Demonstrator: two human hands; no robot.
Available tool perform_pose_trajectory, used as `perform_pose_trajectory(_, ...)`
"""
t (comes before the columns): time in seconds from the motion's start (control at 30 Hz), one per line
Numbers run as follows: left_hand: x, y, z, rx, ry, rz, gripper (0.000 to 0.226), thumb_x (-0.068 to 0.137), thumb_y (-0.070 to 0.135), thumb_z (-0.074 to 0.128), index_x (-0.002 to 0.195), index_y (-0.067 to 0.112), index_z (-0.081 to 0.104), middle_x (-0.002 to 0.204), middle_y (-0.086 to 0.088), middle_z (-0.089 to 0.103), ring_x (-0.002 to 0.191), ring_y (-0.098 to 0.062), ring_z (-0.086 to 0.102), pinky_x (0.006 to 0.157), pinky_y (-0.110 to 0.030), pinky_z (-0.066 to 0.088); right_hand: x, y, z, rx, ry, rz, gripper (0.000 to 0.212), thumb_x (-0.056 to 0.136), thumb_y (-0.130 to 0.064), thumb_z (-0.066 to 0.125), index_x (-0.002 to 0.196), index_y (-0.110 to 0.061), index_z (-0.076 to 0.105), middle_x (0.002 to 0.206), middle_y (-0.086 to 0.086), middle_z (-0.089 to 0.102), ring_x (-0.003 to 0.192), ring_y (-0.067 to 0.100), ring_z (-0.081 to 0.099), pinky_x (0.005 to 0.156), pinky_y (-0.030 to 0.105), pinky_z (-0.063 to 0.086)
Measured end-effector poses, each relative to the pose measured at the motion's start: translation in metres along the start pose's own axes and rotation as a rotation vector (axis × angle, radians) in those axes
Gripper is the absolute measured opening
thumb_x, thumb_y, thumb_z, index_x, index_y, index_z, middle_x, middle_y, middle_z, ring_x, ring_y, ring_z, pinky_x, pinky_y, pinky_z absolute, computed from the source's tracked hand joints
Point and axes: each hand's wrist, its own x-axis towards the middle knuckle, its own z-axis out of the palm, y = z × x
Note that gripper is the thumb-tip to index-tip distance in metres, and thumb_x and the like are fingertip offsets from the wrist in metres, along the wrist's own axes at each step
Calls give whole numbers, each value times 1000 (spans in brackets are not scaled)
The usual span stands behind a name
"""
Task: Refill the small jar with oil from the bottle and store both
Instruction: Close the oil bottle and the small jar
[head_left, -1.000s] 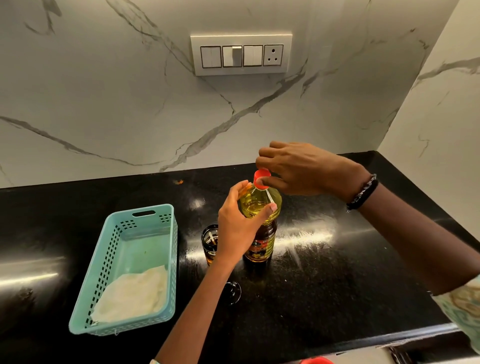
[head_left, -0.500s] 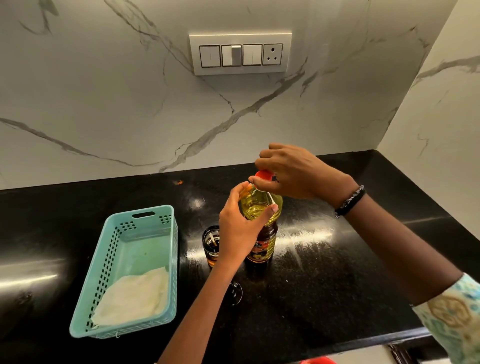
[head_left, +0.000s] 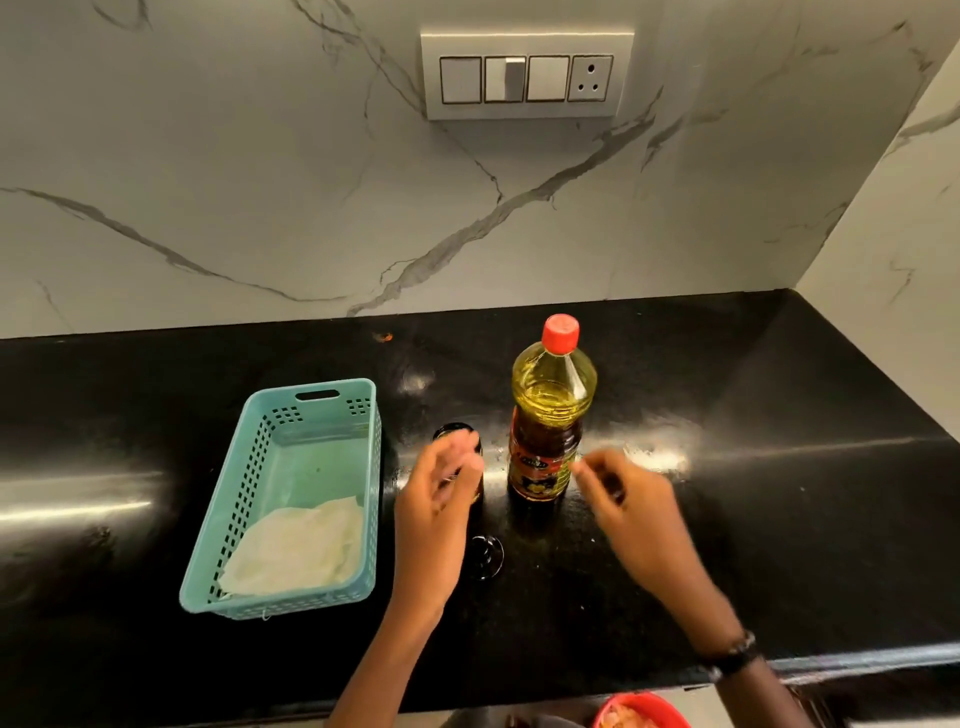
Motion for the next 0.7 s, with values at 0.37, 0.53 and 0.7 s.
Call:
perform_pose_trajectory(0.37, -34, -87, -12, -67, 131, -487, 29, 93, 4, 52, 122, 7, 55, 119, -6, 60, 102, -9, 56, 98, -28, 42, -18, 40, 89, 6, -263, 257, 15, 89, -18, 62, 98, -17, 74, 86, -5, 72, 82, 7, 66, 82, 29, 55)
perform_pose_trajectory(0.53, -36, -91, -11, -77, 158, -531, 29, 93, 4, 52, 122, 5, 56, 118, -7, 61, 100, -8, 57, 94, -27, 41, -17, 40, 97, -17, -252, 289, 18, 89, -17, 62, 103, -14, 73, 95, 0, 73, 88, 10, 67, 84, 28, 53)
perform_pose_trajectory(0.7, -36, -87, -11, -163, 136, -585, 29, 93, 4, 52, 121, 5, 56, 111, -5, 64, 110, -17, 58, 103, -33, 42, -17, 40, 100, 9, -272, 309, 18, 89, -16, 62, 103, -13, 73, 90, 0, 73, 82, 10, 67, 79, 25, 54)
